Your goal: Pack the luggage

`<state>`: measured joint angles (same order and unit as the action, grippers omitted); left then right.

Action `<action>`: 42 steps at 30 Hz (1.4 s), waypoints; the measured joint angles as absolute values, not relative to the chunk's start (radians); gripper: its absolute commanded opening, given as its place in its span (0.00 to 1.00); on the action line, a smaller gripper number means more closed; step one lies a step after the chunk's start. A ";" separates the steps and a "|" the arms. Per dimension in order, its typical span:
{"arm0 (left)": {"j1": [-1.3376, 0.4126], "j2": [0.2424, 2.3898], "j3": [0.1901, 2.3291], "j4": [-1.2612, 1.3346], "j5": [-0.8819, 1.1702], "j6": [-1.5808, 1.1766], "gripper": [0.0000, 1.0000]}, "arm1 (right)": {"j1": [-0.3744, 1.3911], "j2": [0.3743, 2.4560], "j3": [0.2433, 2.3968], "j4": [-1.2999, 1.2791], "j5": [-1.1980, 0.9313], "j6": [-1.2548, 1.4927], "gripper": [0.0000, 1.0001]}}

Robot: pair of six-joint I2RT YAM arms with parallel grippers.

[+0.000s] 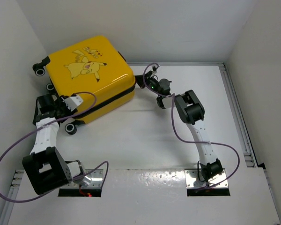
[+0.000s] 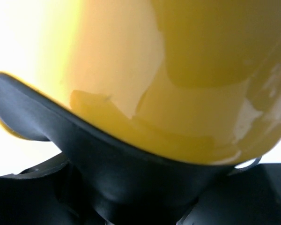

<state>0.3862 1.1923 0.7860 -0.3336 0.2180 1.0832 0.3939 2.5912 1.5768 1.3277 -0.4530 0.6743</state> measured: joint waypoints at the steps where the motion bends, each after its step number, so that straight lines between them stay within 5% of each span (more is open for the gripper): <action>1: 0.410 1.184 0.784 -0.347 0.229 1.098 0.00 | 0.404 2.591 1.575 1.328 -0.448 0.678 0.00; 21: 0.574 1.310 0.885 -0.471 0.352 1.282 0.00 | 0.464 2.356 1.262 1.280 -0.450 0.707 0.00; 40: 0.466 1.395 0.960 -0.381 0.240 1.086 0.00 | 0.467 2.828 2.062 1.139 -0.320 0.570 0.00; 42: 0.466 1.404 0.986 -0.420 0.248 1.067 0.27 | 0.472 2.831 2.067 1.137 -0.302 0.566 0.00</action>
<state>0.4664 1.4040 0.9863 -0.4198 0.2481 1.0668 0.4721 2.8307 2.0674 1.1374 -0.3016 0.5655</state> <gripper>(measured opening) 0.599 0.002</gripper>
